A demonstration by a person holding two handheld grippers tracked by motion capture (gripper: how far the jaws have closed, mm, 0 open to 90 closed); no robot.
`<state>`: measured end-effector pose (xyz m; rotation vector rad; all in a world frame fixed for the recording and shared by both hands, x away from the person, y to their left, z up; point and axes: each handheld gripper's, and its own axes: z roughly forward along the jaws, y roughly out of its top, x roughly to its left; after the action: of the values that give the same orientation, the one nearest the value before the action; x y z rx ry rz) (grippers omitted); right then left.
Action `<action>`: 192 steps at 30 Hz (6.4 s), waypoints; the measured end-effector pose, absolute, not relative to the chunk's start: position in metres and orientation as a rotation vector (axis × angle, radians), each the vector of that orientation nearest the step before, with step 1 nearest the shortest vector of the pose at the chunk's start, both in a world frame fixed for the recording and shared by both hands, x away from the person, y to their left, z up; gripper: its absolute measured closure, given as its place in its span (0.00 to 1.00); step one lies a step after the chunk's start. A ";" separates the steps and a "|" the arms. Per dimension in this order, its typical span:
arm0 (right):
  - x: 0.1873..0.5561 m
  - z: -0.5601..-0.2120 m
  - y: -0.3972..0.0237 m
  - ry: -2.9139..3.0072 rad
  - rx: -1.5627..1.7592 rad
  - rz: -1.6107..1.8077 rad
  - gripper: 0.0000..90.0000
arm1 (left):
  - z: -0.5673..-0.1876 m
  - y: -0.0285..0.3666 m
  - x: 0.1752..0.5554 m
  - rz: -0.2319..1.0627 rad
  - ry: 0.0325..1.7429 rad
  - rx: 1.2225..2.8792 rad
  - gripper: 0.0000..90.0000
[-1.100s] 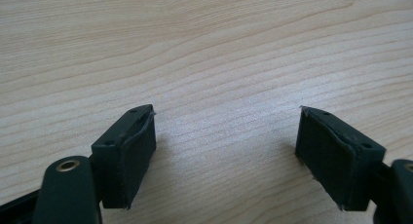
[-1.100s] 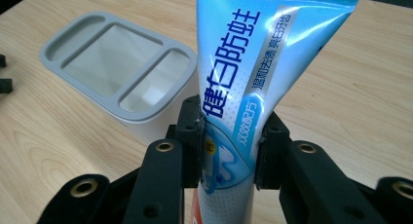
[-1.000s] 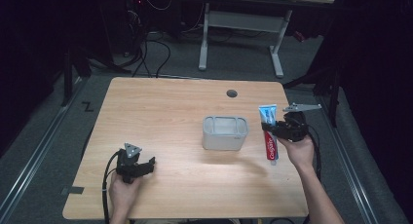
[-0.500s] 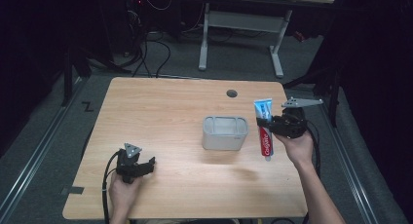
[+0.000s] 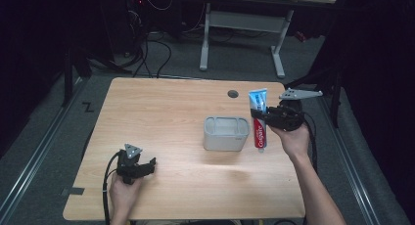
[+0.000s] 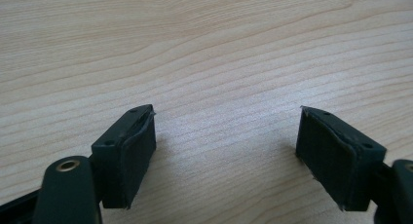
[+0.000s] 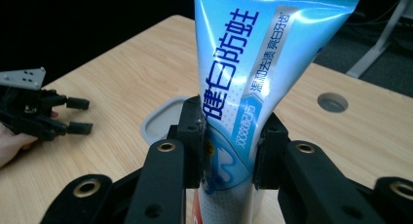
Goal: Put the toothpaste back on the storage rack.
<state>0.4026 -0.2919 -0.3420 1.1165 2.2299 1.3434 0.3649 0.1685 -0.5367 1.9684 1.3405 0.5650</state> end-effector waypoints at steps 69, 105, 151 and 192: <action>0.462 -0.349 -0.212 2.215 1.051 1.328 0.78 | -0.537 0.170 0.365 0.556 1.340 1.961 0.25; 0.462 -0.386 -0.205 2.296 1.036 1.164 0.77 | -0.537 0.169 0.365 0.557 1.339 1.964 0.26; 0.458 -0.410 -0.203 2.378 1.053 1.070 0.73 | -0.537 0.169 0.365 0.560 1.338 1.966 0.26; 0.435 -0.385 -0.240 2.251 1.094 1.181 0.58 | -0.537 0.168 0.365 0.569 1.339 1.973 0.26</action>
<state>0.4351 -0.2400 -0.3855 1.0942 2.2508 1.1807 0.3650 0.1680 -0.5367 1.9734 1.3386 0.5695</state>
